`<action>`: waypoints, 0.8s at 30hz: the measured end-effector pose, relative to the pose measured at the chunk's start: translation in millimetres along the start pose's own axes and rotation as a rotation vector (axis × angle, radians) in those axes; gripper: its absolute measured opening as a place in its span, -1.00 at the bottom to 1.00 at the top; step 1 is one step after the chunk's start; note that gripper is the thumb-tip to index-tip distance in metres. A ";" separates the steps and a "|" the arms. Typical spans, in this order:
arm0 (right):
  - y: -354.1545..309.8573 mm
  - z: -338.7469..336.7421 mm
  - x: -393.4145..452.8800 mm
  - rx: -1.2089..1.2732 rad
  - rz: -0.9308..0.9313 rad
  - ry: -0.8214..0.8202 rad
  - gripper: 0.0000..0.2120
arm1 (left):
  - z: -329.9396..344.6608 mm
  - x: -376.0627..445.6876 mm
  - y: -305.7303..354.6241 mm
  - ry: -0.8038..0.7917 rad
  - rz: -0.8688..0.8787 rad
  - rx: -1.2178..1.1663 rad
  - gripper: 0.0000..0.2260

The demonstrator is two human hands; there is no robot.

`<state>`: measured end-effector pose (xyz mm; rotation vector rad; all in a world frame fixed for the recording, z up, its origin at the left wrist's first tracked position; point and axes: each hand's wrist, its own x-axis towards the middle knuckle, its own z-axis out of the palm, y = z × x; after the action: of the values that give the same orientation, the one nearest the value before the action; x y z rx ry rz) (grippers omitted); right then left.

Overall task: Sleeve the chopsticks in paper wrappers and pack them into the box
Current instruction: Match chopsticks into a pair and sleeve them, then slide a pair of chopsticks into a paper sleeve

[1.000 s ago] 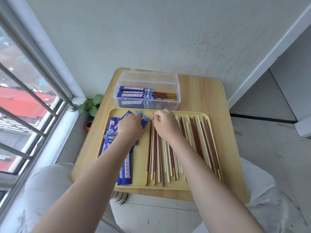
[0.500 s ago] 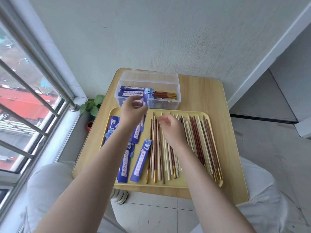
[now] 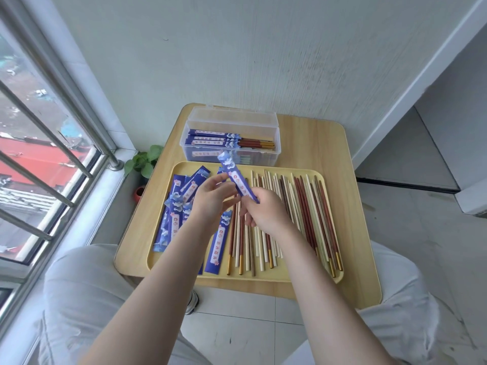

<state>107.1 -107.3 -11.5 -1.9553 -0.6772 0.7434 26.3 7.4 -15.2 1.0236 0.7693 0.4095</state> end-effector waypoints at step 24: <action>14.0 20.5 -24.9 -0.603 0.104 -0.038 -0.87 | -17.4 -32.9 -31.7 0.024 -0.223 0.311 -0.83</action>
<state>77.8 -119.7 -26.6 -2.5425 -0.9028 0.6898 -10.0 -18.1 -35.7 1.2077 0.9782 0.1108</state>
